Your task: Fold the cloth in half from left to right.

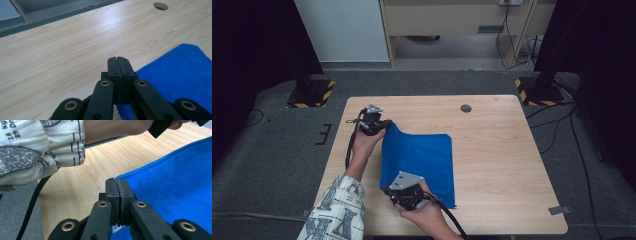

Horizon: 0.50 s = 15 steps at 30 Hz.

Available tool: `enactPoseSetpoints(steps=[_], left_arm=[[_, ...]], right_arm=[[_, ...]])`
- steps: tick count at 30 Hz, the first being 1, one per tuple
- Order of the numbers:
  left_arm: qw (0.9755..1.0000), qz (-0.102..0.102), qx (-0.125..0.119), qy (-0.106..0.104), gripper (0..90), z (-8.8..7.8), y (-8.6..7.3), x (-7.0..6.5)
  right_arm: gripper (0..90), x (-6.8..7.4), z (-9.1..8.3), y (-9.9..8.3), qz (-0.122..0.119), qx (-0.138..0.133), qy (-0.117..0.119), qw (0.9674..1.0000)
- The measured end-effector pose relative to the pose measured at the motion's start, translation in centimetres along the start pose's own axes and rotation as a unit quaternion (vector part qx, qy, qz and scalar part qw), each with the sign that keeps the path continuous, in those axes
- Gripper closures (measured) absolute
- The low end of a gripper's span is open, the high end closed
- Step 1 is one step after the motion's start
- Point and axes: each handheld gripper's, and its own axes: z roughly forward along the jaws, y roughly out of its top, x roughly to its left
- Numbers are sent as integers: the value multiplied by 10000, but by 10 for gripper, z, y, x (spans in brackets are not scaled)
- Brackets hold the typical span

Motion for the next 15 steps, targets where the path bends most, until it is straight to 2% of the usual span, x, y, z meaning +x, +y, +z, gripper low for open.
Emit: enactPoseSetpoints(steps=[9,12,15], left_arm=[[9998,135,63,-105,893,30,12,-35],[9998,138,72,-141,893,40,16,-45],[9995,238,94,-200,893,49,21,-57]], right_arm=[[889,-18,-26,-26,150,119,-189,9996],[889,-20,-35,-33,143,147,-283,9994],[889,-22,-41,-42,152,183,-395,9989]])
